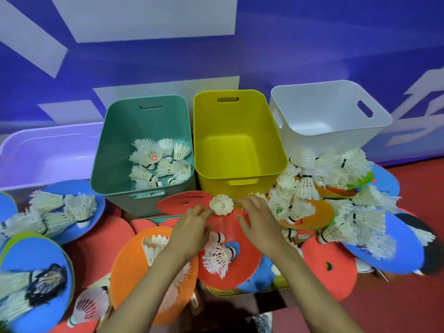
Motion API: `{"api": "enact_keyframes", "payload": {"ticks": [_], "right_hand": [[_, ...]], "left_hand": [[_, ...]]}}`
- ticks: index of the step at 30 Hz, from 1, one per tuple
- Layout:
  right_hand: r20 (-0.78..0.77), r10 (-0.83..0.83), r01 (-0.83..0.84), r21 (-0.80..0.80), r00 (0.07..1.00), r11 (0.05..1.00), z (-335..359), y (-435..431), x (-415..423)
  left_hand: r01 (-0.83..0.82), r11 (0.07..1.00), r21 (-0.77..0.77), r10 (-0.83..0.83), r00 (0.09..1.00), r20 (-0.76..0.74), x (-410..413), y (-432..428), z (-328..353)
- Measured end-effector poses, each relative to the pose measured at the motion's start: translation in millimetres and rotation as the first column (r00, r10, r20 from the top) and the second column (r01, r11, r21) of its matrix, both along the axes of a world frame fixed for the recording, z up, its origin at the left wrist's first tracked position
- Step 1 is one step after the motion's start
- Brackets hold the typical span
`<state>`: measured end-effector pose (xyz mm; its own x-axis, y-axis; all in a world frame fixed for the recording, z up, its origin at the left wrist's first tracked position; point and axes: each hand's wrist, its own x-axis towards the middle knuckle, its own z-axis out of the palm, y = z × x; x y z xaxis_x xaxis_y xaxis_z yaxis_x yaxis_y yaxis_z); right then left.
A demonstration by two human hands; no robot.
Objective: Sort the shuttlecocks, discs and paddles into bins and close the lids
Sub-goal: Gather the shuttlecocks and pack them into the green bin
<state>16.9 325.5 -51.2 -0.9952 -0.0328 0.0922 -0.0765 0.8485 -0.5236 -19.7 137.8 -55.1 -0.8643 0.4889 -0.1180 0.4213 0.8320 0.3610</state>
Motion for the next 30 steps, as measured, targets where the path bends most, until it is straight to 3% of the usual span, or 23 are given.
{"api": "enact_keyframes", "payload": {"ticks": [3,6,12,15,20,25,30], "right_hand": [[0.117,0.071,-0.078,0.057,0.991,0.995,-10,-4,-7],[0.188,0.120,-0.143,0.115,0.975,0.983,-17,-13,-17],[0.167,0.056,-0.111,0.341,0.984,0.933,-34,-29,-33],[0.147,0.016,-0.070,0.366,0.989,0.928,-38,-31,-33],[-0.076,-0.014,0.038,0.327,0.997,0.944,-46,-24,-29],[-0.305,0.048,0.012,0.192,0.951,0.981,-42,-10,-15],[-0.431,0.082,-0.043,0.098,0.898,0.994,-31,-3,0]], "left_hand": [[0.019,0.993,-0.114,-0.013,0.998,0.056,1,2,-3],[0.001,0.991,-0.131,0.010,0.997,0.081,1,0,-4],[0.033,0.987,-0.159,-0.024,0.998,0.057,-2,-8,-14],[0.017,0.989,-0.144,-0.015,1.000,0.019,-4,-8,-15],[-0.005,0.997,0.074,0.016,0.989,-0.145,-2,-15,-10],[-0.036,0.970,0.241,0.112,0.944,-0.311,3,-32,-2],[-0.029,0.885,0.464,0.213,0.913,-0.349,8,-36,20]]}}
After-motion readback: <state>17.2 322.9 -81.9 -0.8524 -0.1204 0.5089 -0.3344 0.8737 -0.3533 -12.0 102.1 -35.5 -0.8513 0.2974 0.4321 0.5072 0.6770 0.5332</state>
